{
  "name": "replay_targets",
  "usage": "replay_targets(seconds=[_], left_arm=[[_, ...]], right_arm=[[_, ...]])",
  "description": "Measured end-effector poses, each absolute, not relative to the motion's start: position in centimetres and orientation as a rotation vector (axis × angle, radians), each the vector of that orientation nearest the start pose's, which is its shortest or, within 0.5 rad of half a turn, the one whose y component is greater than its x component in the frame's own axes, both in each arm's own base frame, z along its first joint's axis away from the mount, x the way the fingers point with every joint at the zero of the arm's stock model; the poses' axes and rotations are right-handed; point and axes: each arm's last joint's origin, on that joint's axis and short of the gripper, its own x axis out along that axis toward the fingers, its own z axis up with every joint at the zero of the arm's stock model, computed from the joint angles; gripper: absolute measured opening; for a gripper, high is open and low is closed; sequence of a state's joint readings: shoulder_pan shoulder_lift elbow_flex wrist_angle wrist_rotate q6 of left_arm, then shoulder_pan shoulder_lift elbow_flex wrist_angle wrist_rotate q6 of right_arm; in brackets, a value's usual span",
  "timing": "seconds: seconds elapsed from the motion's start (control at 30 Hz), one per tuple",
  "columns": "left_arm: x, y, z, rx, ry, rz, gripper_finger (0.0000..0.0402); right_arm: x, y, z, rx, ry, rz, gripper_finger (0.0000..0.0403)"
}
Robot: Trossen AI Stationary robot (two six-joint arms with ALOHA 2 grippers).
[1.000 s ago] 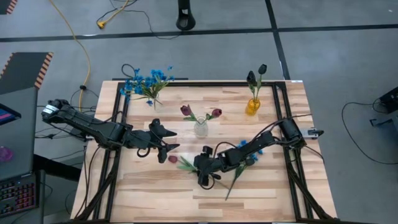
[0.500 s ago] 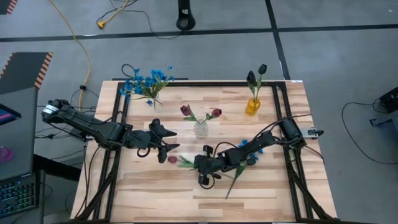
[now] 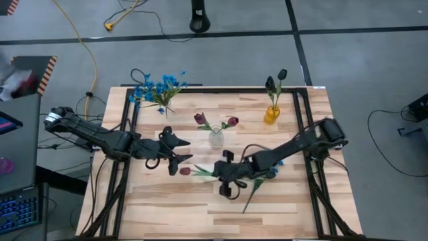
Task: Sort flowers into vase by color
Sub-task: Put the red flower into the bottom transparent vase
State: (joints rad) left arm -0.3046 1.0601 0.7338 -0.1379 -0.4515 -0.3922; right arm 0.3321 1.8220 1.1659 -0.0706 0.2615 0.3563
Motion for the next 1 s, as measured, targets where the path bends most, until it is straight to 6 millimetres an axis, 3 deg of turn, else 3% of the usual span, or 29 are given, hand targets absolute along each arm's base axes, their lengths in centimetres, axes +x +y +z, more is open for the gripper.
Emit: replay_targets(seconds=[0.2,0.4,0.53,0.7,0.87,1.0], left_arm=[[20.9,-5.2,28.2,-0.185,0.347,0.212,0.0242],[20.0,-5.0,29.2,-0.189,0.306,0.199,0.0242],[19.9,-5.0,29.3,-0.149,0.301,0.201,0.0242],[20.8,-5.1,28.5,-0.11,0.316,0.271,0.0242],[23.0,-5.6,27.6,-0.062,0.283,0.316,0.0242],[24.7,-6.2,26.7,-0.05,0.262,0.278,0.0242]], right_arm=[[33.3,10.7,25.6,0.115,0.589,-0.027,0.0038],[28.3,9.2,29.5,0.076,0.417,-0.074,0.0039],[25.3,7.7,29.0,0.056,0.256,-0.155,0.0039],[23.2,6.2,28.2,0.043,-0.074,-0.111,0.0039],[22.6,4.9,27.3,-0.028,-0.327,-0.033,0.0039],[23.3,4.4,26.8,-0.13,-0.432,0.047,0.0039]])
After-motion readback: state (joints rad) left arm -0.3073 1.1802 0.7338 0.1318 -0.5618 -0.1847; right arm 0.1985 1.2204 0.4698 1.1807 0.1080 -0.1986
